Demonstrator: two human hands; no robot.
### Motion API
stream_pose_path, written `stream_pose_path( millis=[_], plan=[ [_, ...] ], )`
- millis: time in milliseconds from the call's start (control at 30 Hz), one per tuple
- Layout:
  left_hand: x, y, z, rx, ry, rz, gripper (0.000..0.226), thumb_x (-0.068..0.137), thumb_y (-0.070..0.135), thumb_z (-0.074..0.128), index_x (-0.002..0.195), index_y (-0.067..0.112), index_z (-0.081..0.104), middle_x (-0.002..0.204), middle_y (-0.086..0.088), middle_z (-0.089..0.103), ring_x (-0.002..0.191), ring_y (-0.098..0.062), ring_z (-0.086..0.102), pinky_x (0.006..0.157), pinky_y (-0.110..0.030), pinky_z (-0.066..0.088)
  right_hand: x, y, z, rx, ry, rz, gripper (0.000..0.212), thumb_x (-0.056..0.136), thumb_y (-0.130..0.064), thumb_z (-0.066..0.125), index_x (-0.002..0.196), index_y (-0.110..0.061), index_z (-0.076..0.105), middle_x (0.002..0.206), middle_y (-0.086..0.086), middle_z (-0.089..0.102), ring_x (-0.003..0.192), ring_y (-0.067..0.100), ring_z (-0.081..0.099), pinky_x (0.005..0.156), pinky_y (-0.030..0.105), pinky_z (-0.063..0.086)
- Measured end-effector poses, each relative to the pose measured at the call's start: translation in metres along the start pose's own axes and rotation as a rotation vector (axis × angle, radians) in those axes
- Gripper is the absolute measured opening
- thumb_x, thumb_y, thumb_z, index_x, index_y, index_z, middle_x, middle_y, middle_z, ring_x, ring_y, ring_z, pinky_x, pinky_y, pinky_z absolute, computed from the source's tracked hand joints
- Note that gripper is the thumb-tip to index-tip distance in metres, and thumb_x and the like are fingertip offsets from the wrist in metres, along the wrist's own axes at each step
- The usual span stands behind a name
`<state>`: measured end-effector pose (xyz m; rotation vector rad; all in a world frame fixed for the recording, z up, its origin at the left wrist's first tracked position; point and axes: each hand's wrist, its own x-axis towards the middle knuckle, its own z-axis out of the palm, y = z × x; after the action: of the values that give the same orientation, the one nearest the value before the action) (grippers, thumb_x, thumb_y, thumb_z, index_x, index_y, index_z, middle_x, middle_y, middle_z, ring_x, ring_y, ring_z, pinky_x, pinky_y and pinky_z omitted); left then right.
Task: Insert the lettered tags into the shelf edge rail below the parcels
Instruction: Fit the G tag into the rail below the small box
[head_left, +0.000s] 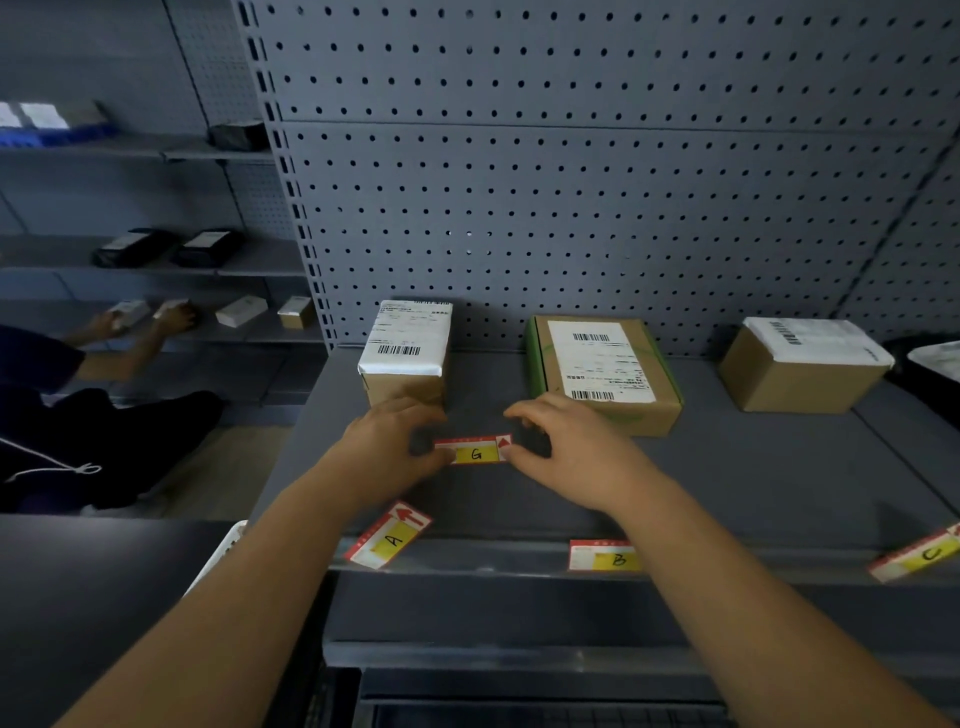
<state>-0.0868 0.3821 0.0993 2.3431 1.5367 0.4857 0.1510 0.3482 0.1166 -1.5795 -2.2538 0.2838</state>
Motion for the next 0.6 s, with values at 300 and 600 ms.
stream_pose_path(
  millis=[300, 600],
  plan=[
    [0.013, 0.003, 0.007, 0.128, -0.105, -0.055, 0.04, 0.081, 0.048, 0.062, 0.118, 0.034, 0.057, 0.129, 0.009, 0.045, 0.128, -0.014, 0.032, 0.107, -0.05, 0.032, 0.001, 0.003, 0.003, 0.026, 0.009, -0.009, 0.048, 0.089, -0.052, 0.055, 0.133, -0.031, 0.051, 0.117, -0.012, 0.053, 0.104, 0.006, 0.05, 0.086, 0.03, 0.048],
    [0.014, 0.015, 0.002, 0.071, -0.147, -0.147, 0.025, 0.077, 0.04, 0.07, 0.094, 0.04, 0.052, 0.12, 0.01, 0.043, 0.119, -0.014, 0.036, 0.107, -0.049, 0.032, -0.005, 0.002, 0.004, 0.039, 0.017, -0.011, 0.047, 0.089, -0.052, 0.057, 0.131, -0.031, 0.052, 0.115, -0.013, 0.053, 0.105, 0.005, 0.05, 0.087, 0.03, 0.048]
  ],
)
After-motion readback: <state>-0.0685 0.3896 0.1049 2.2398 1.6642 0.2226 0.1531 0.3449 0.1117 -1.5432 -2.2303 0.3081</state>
